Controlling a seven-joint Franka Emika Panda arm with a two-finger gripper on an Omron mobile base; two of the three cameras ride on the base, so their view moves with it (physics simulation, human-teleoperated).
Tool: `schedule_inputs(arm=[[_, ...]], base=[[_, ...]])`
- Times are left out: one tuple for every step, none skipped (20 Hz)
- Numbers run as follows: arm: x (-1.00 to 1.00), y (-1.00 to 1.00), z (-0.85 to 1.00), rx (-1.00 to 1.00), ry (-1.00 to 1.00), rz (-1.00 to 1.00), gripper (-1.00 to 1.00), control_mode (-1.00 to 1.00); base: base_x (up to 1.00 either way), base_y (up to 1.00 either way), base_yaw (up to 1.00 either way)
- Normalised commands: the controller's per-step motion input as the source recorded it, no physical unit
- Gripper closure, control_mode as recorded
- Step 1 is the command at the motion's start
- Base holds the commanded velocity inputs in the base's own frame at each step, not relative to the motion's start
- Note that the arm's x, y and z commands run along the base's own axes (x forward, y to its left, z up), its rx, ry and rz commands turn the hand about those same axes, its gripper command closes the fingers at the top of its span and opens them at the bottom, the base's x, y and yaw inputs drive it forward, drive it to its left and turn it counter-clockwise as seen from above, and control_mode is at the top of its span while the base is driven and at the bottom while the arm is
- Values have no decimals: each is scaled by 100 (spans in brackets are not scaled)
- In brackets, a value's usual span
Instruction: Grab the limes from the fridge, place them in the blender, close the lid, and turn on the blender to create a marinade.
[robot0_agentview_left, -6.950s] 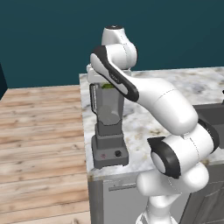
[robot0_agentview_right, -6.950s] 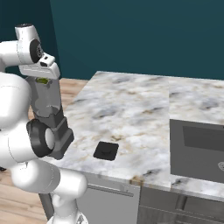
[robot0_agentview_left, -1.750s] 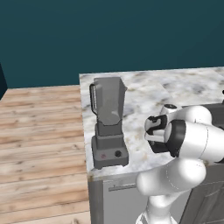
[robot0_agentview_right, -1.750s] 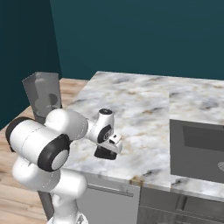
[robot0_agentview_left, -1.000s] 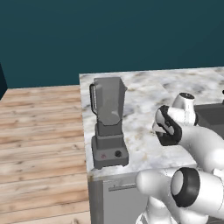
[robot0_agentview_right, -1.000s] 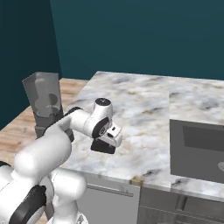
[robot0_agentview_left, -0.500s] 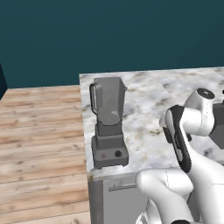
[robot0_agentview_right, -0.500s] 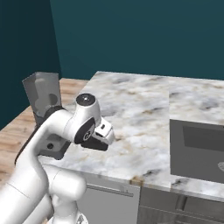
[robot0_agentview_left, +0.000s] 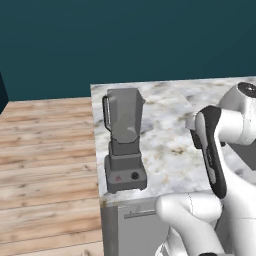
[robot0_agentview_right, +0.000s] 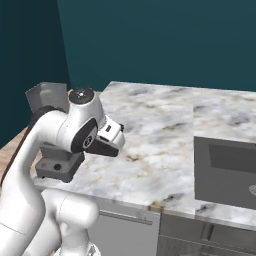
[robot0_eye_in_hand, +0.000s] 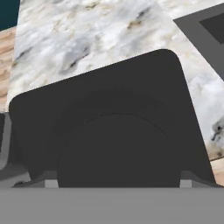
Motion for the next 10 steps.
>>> schedule_inputs(arm=[[-6, 19, 100, 0, 0, 0, 100, -100], [-7, 9, 100, 0, 0, 0, 100, -100], [-16, 1, 100, 0, 0, 0, 100, -100], [-9, 19, 100, 0, 0, 0, 100, -100], [-16, 24, 100, 0, 0, 0, 100, -100], [-19, 24, 100, 0, 0, 0, 100, -100], [-27, 15, 100, 0, 0, 0, 100, -100], [-15, 39, 100, 0, 0, -1, 100, -100], [-13, 59, 100, 0, 0, -5, 100, -100], [-13, 66, 100, 0, 0, -5, 100, -100]], base=[[0, 0, 0], [0, 0, 0], [0, 0, 0], [0, 0, 0], [0, 0, 0], [0, 0, 0], [0, 0, 0], [0, 0, 0], [0, 0, 0], [0, 0, 0]])
